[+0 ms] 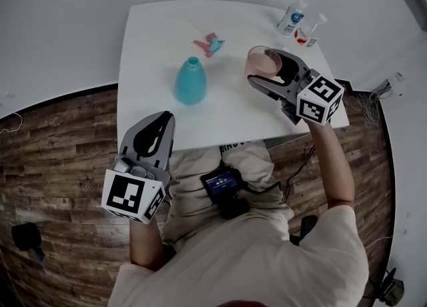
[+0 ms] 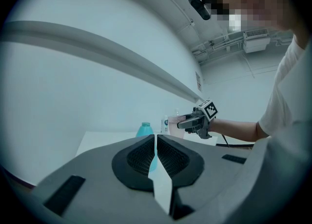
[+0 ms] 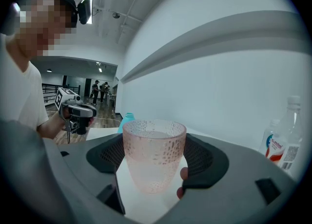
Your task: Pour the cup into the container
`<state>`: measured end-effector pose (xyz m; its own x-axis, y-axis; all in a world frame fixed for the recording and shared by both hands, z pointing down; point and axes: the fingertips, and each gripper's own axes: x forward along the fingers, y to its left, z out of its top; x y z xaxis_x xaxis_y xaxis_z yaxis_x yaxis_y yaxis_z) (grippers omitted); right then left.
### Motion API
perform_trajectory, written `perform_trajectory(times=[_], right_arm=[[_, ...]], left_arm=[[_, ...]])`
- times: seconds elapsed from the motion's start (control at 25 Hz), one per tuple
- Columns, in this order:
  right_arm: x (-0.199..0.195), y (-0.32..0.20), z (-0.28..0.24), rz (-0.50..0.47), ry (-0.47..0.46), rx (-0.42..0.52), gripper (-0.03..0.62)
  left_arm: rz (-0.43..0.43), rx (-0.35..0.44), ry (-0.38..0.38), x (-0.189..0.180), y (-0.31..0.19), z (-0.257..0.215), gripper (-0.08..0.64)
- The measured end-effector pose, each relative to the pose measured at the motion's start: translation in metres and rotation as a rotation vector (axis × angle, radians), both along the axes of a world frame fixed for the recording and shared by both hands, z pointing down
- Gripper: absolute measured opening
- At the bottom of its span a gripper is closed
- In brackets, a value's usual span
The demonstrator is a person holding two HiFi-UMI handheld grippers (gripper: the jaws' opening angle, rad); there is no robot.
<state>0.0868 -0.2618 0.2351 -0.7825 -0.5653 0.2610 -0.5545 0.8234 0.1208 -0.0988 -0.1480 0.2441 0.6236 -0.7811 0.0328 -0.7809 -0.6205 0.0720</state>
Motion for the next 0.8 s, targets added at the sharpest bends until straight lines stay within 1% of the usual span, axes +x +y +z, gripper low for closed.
perform_trajectory(times=[0.4,0.8], right_arm=[[-0.012,-0.002,-0.006,-0.018,0.035,0.007,0.376],[-0.025,0.003,-0.016,-0.036,0.098,0.026,0.376]], left_arm=[[-0.011,-0.002,-0.005,-0.004,-0.004,0.004,0.012],[-0.031,0.002,-0.018,-0.009,-0.004,0.008,0.012]])
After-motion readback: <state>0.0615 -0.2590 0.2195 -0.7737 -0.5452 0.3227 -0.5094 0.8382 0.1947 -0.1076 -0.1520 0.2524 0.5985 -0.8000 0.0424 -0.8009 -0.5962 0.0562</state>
